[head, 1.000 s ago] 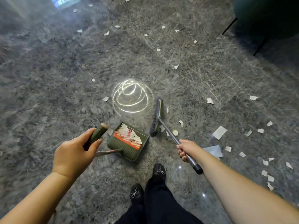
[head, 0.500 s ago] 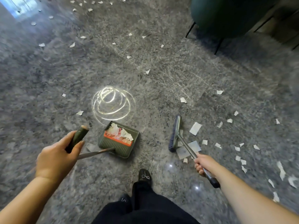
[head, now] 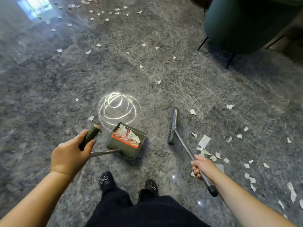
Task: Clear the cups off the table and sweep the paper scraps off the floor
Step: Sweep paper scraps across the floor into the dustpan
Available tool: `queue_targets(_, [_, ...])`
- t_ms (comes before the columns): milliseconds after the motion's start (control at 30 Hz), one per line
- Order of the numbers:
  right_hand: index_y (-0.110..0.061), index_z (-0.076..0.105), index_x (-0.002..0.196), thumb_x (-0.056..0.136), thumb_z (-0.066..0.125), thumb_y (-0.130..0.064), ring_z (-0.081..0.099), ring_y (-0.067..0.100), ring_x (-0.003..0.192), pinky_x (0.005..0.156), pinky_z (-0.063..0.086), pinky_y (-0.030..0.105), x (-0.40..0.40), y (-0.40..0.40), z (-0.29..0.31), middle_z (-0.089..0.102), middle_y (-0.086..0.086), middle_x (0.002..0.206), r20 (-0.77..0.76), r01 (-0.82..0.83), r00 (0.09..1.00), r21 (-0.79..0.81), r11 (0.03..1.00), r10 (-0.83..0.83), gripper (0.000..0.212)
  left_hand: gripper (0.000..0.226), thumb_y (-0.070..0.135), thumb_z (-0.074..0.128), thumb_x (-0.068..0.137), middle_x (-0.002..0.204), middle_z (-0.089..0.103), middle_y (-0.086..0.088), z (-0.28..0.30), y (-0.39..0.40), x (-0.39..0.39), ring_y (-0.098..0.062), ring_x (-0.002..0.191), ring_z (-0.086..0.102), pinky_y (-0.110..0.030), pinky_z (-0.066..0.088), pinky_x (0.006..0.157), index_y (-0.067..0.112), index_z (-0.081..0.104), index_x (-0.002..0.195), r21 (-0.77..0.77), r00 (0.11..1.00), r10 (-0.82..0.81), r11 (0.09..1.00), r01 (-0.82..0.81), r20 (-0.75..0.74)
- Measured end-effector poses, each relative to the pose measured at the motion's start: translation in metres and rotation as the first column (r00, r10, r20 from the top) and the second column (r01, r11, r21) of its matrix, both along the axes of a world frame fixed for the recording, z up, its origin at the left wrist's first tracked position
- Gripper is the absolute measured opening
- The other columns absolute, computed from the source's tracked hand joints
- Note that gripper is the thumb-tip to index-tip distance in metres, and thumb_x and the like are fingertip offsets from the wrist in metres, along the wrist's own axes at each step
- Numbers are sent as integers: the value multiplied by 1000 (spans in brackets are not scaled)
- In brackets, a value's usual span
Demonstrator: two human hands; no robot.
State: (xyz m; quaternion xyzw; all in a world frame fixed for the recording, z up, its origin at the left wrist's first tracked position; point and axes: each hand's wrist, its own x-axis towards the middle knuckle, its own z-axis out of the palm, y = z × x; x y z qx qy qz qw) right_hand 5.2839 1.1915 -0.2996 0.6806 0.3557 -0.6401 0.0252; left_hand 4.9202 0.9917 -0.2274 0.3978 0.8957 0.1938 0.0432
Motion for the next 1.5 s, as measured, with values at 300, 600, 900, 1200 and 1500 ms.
queue_targets(300, [-10,36,143,97,42,1,34,5,29,32,27,10,-165,-4,15,39,6,58,-64,-143,988,-18,990,142,48,33,34,74,80,59,65,-4,4,-25,-94,-32,48,61,-29,42,48,30,62,109,47,999,-32,998,34,-43])
queue_targets(600, [-16,28,149,97,44,-1,38,6,32,32,30,15,-325,-41,11,42,6,58,-73,-326,944,-48,944,322,57,38,52,49,79,61,67,2,15,-71,-217,-27,47,62,-21,34,45,33,61,110,74,998,-52,996,55,-45])
queue_targets(900, [-11,34,145,94,43,2,37,7,35,34,29,14,-452,-54,6,41,5,59,-88,-532,844,-26,846,528,53,51,51,45,77,63,70,-2,12,-113,-291,-26,46,63,-27,46,43,19,73,106,36,989,133,991,-131,-70])
queue_targets(1200, [-8,53,100,88,41,7,36,10,29,33,28,13,-554,-13,-18,38,7,54,26,-787,617,13,617,786,22,33,40,68,77,67,71,-1,-9,-108,-357,-29,58,66,-28,46,50,33,68,110,-110,951,308,947,-303,39])
queue_targets(1500, [-13,53,83,85,37,9,38,12,31,34,31,14,-623,14,-38,42,8,52,90,-917,390,-57,396,916,27,31,38,69,85,83,73,-4,-6,-66,-415,-29,79,67,-31,44,62,35,67,116,-177,900,411,906,-386,143])
